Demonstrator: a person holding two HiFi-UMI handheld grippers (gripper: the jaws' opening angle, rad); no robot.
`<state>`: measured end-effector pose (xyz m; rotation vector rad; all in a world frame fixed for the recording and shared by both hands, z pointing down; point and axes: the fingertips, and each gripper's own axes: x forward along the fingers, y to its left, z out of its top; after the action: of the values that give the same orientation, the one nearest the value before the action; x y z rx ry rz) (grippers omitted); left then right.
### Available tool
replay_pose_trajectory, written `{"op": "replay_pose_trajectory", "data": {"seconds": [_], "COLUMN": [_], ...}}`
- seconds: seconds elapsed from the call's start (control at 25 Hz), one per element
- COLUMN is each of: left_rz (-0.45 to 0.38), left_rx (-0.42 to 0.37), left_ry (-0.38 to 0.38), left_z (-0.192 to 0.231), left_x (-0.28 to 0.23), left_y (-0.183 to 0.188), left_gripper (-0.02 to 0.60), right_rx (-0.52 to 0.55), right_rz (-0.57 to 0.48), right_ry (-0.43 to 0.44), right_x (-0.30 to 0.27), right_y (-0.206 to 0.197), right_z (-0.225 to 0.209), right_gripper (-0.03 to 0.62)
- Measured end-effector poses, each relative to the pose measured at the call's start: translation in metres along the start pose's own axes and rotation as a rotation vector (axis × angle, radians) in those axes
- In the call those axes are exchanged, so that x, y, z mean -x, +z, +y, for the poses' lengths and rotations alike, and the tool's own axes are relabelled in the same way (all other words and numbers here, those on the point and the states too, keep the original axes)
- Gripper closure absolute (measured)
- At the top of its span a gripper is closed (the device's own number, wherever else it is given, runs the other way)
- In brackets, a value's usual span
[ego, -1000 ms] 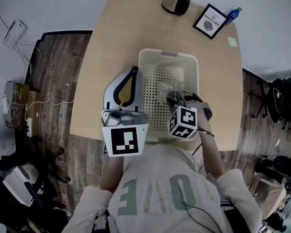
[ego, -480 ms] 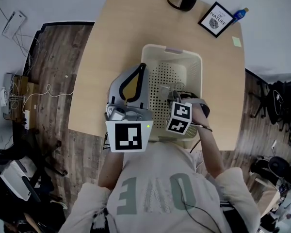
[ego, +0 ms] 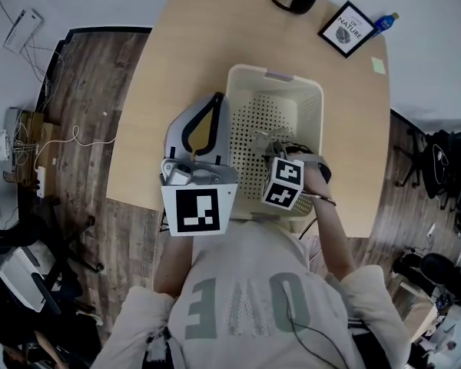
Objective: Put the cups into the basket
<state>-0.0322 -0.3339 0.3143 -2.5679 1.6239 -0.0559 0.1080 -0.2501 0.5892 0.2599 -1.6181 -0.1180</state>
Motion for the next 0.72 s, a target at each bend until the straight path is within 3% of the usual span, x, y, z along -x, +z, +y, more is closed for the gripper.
{"op": "replay_pose_trajectory", "data": {"seconds": [0.24,0.52,0.72], "left_rz": [0.007,-0.001,-0.01], "left_rx": [0.003,-0.008,-0.013], "left_ry": [-0.007,-0.018,-0.005], "left_z": [-0.004,-0.008,-0.004], "left_x": [0.001,0.003,0.006], "left_y": [-0.002,0.001,0.003], "left_gripper": [0.574,0.574,0.574], "right_rx": [-0.08,-0.122,-0.152], "right_rz": [-0.052,-0.119,-0.183], "right_ry": [-0.08,-0.034,-0.029], "right_x": [0.002,0.01,0.02], "right_y": [0.007,0.021,0.028], "right_z": [-0.012,-0.012,-0.008], "right_gripper": [0.491,0.357,0.339]}}
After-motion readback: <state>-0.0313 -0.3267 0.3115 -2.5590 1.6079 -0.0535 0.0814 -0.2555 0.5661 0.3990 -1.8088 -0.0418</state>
